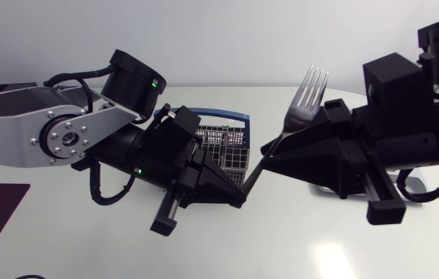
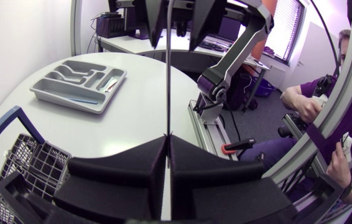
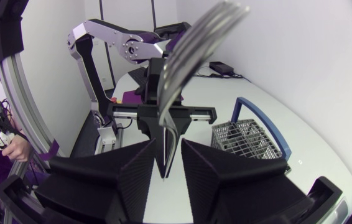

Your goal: Unload the cutlery basket into the drawer organizer.

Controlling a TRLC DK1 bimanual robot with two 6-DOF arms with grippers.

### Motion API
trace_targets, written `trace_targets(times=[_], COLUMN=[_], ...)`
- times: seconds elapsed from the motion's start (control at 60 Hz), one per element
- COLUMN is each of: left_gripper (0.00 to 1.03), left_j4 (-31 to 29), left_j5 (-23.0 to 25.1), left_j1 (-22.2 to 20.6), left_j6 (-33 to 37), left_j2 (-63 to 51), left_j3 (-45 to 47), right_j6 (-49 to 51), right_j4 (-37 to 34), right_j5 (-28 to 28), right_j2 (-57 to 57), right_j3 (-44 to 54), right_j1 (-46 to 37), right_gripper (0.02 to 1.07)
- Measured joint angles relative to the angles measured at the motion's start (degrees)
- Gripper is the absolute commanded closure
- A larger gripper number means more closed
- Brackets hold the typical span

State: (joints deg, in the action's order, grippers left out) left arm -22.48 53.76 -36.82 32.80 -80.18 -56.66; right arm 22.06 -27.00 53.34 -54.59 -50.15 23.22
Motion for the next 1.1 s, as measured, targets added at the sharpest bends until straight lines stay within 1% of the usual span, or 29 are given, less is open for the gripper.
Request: trace_targets(times=[0.167, 0.217, 0.45, 0.483, 0.533, 0.6, 0.683, 0.933, 1.1], left_gripper=[1.00, 1.00, 1.00, 1.00, 1.00, 1.00, 1.00, 1.00, 1.00], left_j4=[-0.17, -0.20, -0.20, -0.20, -0.20, -0.20, -0.20, -0.20, -0.22], left_j5=[0.00, 0.00, 0.00, 0.00, 0.00, 0.00, 0.00, 0.00, -0.02], left_j1=[0.00, 0.00, 0.00, 0.00, 0.00, 0.00, 0.00, 0.00, 0.00], left_j6=[0.00, 0.00, 0.00, 0.00, 0.00, 0.00, 0.00, 0.00, -0.02], left_j2=[0.00, 0.00, 0.00, 0.00, 0.00, 0.00, 0.00, 0.00, 0.00], left_j3=[-0.52, -0.61, -0.68, -0.68, -0.68, -0.68, -0.68, -0.68, -0.68], right_j6=[0.00, 0.00, 0.00, 0.00, 0.00, 0.00, 0.00, 0.00, 0.00], right_j4=[0.02, 0.04, 0.07, 0.07, 0.07, 0.07, 0.07, 0.11, 0.09], right_j5=[-0.63, -0.83, -1.20, -1.31, -1.36, -1.38, -1.60, -2.23, -2.21], right_j2=[0.00, 0.00, 0.04, 0.04, 0.04, 0.04, 0.04, 0.00, -0.07], right_j3=[1.44, 1.44, 1.44, 1.44, 1.42, 1.42, 1.40, 1.40, 1.40], right_j1=[0.22, 0.39, 0.74, 0.74, 0.74, 0.72, 0.72, 0.72, 0.68], right_gripper=[0.68, 0.71, 0.71, 0.75, 0.76, 0.80, 0.80, 1.01, 1.01])
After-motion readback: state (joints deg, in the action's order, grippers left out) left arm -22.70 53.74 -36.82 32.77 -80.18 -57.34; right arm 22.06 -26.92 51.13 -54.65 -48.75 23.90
